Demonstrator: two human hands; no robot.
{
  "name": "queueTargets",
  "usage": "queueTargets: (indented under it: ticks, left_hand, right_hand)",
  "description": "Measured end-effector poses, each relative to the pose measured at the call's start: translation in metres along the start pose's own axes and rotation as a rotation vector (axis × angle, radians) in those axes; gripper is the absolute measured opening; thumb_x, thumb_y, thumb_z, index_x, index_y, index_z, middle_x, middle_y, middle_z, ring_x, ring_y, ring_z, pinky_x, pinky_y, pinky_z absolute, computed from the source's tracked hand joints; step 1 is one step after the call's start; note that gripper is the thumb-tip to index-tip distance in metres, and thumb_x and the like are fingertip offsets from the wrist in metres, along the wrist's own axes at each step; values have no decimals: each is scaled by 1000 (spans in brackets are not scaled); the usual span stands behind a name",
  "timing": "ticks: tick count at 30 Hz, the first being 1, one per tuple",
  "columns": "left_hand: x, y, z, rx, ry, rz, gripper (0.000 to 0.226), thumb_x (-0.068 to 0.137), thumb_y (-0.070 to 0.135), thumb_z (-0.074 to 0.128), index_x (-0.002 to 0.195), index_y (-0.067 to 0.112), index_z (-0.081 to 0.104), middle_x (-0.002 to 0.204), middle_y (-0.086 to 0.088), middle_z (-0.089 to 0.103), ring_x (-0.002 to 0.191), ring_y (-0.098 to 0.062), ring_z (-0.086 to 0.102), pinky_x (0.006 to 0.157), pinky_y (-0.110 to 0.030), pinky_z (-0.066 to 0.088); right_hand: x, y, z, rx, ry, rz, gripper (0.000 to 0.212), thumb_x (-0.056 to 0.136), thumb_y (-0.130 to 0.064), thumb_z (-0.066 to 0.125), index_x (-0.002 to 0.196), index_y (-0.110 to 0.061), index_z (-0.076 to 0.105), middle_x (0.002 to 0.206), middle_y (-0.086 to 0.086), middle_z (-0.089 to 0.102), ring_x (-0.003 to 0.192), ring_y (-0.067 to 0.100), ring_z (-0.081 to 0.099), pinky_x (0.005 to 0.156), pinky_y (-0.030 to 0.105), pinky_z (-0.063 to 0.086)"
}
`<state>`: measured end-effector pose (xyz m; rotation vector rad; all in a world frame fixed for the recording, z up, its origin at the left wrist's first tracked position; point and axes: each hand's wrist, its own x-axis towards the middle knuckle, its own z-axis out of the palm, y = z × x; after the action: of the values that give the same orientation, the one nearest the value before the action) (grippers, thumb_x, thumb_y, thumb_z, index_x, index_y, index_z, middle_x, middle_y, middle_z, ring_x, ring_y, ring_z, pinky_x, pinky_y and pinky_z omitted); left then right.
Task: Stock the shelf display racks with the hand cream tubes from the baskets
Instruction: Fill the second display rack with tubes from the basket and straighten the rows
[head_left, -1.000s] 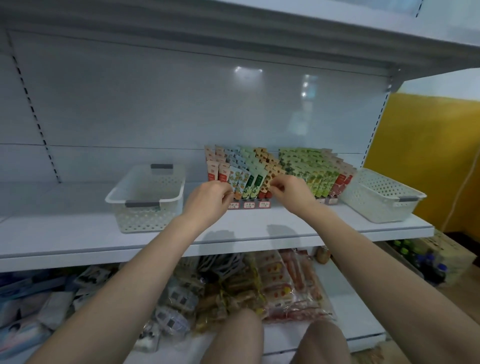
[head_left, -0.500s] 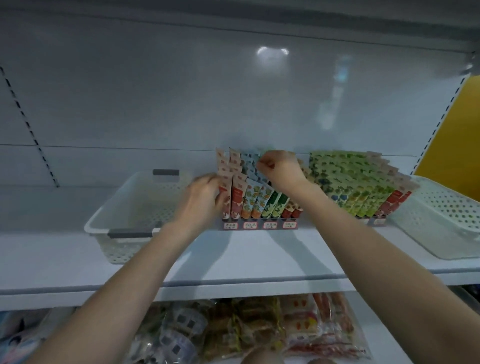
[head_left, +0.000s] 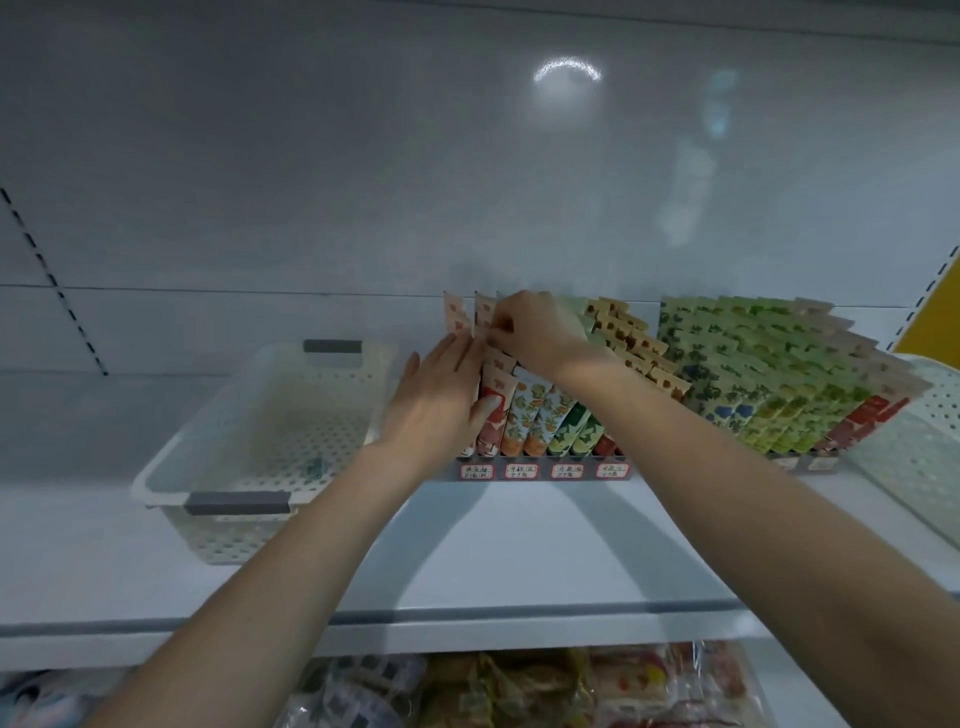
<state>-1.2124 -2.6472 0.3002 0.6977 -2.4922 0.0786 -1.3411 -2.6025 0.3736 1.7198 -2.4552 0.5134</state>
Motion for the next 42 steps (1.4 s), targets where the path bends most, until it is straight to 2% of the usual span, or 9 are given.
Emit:
queueTargets:
  ticks: [6,11,16,20,23,29,34,38,42]
  left_hand:
    - [0,-1,1,-39,21,3,59,91,32,55,139,3,39,148,-12,36,140,-25,27,109,-53,24]
    - [0,0,0,-53,25,2,59,89,30,58,137,0,42,146,-14,39,139,-27,30,107,-55,27]
    - [0,1,-3,-40,5,-3,58,90,30,58,137,0,42,146,-15,39,138,-27,31,106,-56,28]
    - [0,1,-6,-53,3,-13,57,88,28,60,135,-1,44,142,-17,43,136,-30,36,104,-57,31]
    - [0,3,-10,-60,5,-16,56,88,27,60,134,-2,45,141,-18,44,135,-31,36,104,-56,31]
    - [0,4,-16,-77,23,14,51,89,30,57,129,-2,50,134,-19,51,127,-34,46,102,-53,38]
    - [8,14,-30,-169,116,46,37,89,25,48,104,-5,63,97,-18,66,89,-36,62,76,-36,49]
    - [26,30,-39,-209,155,53,29,95,17,49,116,1,60,109,-11,62,102,-26,54,80,-22,33]
    - [48,42,-36,-256,101,9,29,98,18,44,116,2,59,112,-10,60,105,-24,52,86,-28,38]
  right_hand:
    - [8,2,6,-44,25,21,23,89,1,43,88,-6,65,85,8,62,72,25,56,49,24,36]
    - [7,0,8,-92,24,6,32,85,4,44,58,-13,46,59,0,45,62,23,48,41,22,27]
    - [7,1,7,-65,24,-5,20,90,-3,48,78,-8,62,76,6,58,70,24,56,53,26,40]
    - [4,4,7,-24,33,-16,19,90,-8,49,84,-2,65,82,10,65,76,27,62,50,29,44]
    - [1,9,4,65,76,-47,22,93,-16,50,94,-3,67,92,12,68,84,27,63,71,38,54]
    - [-6,26,-10,176,155,-51,20,94,-18,52,93,-6,67,92,8,68,83,23,62,76,38,53]
    - [-21,54,-31,280,239,11,18,92,-14,54,95,-4,69,94,9,69,80,17,60,79,30,51]
    - [-34,80,-43,306,273,70,19,93,-13,54,99,-3,69,93,5,67,81,13,57,74,23,46]
    - [-34,98,-42,310,272,100,17,92,-14,56,97,-4,69,95,7,68,80,14,59,72,21,45]
